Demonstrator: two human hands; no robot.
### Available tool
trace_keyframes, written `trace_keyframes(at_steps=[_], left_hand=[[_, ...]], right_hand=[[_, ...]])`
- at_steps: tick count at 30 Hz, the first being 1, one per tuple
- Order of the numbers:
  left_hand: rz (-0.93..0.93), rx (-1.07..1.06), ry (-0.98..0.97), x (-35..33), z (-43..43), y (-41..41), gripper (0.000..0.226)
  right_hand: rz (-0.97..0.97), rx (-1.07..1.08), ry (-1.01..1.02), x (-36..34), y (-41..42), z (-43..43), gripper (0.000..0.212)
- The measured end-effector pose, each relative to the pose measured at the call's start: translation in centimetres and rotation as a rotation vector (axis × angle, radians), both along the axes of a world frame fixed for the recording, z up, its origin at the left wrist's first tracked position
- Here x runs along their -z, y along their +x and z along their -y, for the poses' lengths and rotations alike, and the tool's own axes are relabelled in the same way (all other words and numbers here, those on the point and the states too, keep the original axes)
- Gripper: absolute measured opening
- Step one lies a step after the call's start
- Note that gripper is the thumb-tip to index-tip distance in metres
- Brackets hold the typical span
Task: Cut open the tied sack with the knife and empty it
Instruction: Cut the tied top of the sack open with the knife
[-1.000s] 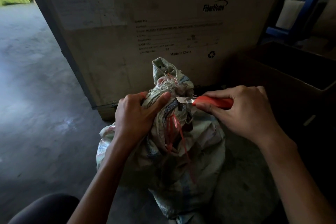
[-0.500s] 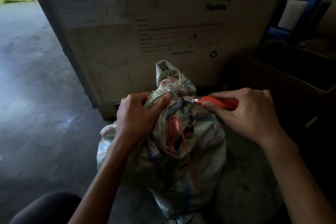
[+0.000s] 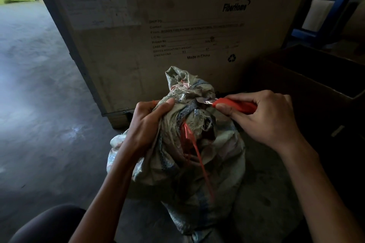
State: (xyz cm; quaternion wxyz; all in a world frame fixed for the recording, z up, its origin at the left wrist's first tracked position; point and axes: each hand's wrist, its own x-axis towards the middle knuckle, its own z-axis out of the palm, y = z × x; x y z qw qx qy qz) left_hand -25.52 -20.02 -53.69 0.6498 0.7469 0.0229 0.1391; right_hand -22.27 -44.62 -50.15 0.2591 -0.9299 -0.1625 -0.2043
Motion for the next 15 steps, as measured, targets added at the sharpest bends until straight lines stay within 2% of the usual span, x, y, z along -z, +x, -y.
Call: trace_keyframes(at_steps=[3,8,11,15], left_hand=[[0.024,-0.031,0.084,0.1,-0.1,0.0,0.051],[0.072,-0.186,0.398,0.3,-0.1,0.0,0.054],[0.111,-0.23,0.474,0.0,0.4,-0.2,0.055],[0.145,-0.267,0.54,-0.2,0.7,-0.5,0.054]], right_hand=[[-0.019,-0.018,-0.016,-0.4,-0.3,0.2,0.068],[0.01,-0.061,-0.063,-1.2,-1.1,0.4,0.058],[0.007,-0.054,-0.135,-1.4,-1.4,0.0,0.064],[0.001,-0.057,-0.167,-1.5,-1.7,0.0,0.06]])
